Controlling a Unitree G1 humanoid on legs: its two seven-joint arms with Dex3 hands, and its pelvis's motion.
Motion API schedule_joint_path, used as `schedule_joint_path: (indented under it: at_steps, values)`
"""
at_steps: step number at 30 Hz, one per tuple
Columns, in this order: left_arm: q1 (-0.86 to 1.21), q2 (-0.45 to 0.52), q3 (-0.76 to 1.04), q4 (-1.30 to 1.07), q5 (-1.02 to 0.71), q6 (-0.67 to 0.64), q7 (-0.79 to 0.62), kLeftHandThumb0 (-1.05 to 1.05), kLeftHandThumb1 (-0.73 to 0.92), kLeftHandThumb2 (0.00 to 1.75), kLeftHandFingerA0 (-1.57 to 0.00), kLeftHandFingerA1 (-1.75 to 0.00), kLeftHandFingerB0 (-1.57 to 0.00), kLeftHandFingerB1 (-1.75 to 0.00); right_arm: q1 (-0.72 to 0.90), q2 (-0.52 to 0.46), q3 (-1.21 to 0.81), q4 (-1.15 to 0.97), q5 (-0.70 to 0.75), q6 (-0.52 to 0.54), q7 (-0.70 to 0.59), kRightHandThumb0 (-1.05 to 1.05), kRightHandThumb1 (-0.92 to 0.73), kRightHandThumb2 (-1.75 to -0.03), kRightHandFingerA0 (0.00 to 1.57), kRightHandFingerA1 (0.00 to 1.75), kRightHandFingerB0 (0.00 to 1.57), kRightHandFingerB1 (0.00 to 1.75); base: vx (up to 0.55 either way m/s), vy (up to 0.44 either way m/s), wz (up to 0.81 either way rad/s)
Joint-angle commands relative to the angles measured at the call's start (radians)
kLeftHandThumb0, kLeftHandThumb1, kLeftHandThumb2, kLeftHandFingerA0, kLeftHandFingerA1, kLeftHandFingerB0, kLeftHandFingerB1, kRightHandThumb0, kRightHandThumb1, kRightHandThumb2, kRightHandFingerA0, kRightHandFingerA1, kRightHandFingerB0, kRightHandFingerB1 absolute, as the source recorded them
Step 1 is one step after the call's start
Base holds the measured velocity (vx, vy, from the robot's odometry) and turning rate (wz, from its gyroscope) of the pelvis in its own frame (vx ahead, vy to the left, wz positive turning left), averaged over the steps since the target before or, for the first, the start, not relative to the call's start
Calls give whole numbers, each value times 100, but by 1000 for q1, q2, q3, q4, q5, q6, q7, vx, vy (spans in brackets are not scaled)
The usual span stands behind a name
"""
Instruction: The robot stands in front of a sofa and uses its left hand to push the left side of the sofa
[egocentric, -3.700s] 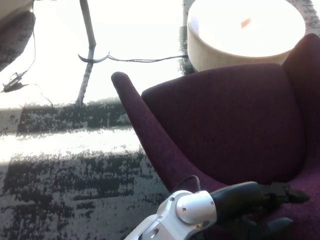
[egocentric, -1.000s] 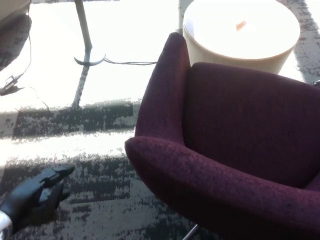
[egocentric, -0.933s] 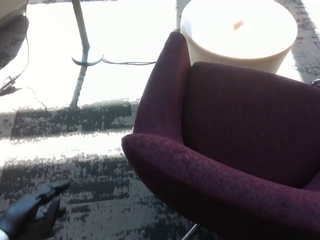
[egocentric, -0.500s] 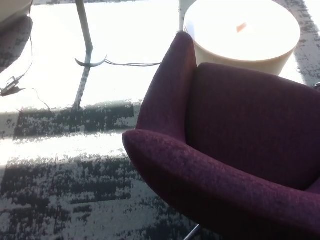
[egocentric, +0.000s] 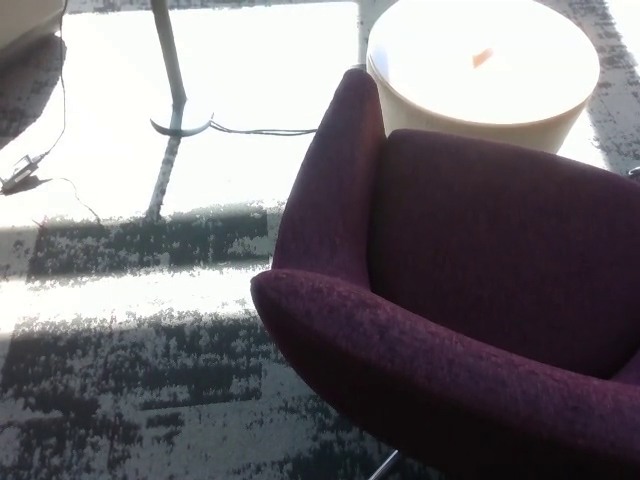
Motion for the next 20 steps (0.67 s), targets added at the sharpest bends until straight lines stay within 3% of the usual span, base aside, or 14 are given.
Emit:
schedule_joint_path:
  at_steps: [1, 4, 5, 6, 7, 8, 9, 13, 14, 15, 16, 20]
  values:
    - [-3, 8, 20, 13, -31, -20, -22, -84, 79, 114, -13, -48, 0, -30, 3, -5, -5, 7, 8, 7, 6, -56, -69, -66, 58, 46, 53, 43, 0, 0, 0]
    - [-5, 9, 26, 15, -32, -8, -23, -85, 79, 114, -13, -48, 0, -29, 5, -5, -2, 7, 4, -4, 2, -54, -75, -63, 60, 45, 55, 42, 0, 0, 0]
    - [-7, 8, 30, 18, -36, -5, -29, -74, 72, 109, -9, -46, -1, -35, 6, -5, -1, 7, 4, -3, 0, -51, -61, -100, 53, 62, 42, 55, 0, 0, 0]
    - [-8, 7, 34, 21, -40, -1, -35, -74, 72, 109, -9, -46, -1, -35, 6, -5, -1, 6, 4, -1, -3, -51, -61, -100, 53, 62, 42, 55, 0, 0, 0]
    - [-5, 8, 28, 19, -29, -15, -22, -81, 92, 72, -17, -34, -9, -25, 5, -2, -5, 8, 9, 5, 2, -52, -61, -100, 53, 62, 42, 54, 0, 0, 0]
    - [-5, 8, 27, 19, -28, -16, -20, -81, 92, 72, -17, -34, -9, -25, 5, -2, -5, 8, 9, 6, 3, -52, -61, -100, 53, 62, 42, 54, 0, 0, 0]
    - [-5, 11, 28, 20, -28, -15, -23, -81, 92, 71, -16, -33, -8, -26, 5, -1, -3, 9, 8, 10, 3, -56, -72, -64, 56, 43, 53, 41, 0, 0, 0]
    - [2, 10, 28, 22, -32, -24, -31, -81, 92, 71, -16, -33, -8, -26, 11, -2, 2, 9, 0, 4, -11, -55, -72, -64, 56, 44, 54, 41, 0, 0, 0]
    - [3, 10, 26, 23, -32, -18, -29, -83, 92, 70, -16, -33, -9, -25, 13, -2, 5, 8, -5, 5, -18, -50, -61, -101, 53, 62, 43, 55, 0, 0, 0]
    - [2, 11, 25, 24, -31, -9, -26, -83, 92, 70, -16, -33, -9, -25, 14, -2, 8, 6, -7, 2, -23, -50, -61, -101, 53, 62, 43, 55, 0, 0, 0]
    - [2, 11, 23, 24, -30, -8, -24, -83, 92, 70, -16, -33, -9, -26, 13, -5, 16, 7, -16, 6, -27, -55, -73, -64, 56, 43, 53, 41, 0, 0, 0]
    - [2, 12, 19, 24, -26, -9, -19, -83, 92, 71, -17, -33, -10, -27, 12, -4, 12, 10, -8, 0, -24, -54, -75, -63, 58, 43, 57, 42, 0, 0, 0]
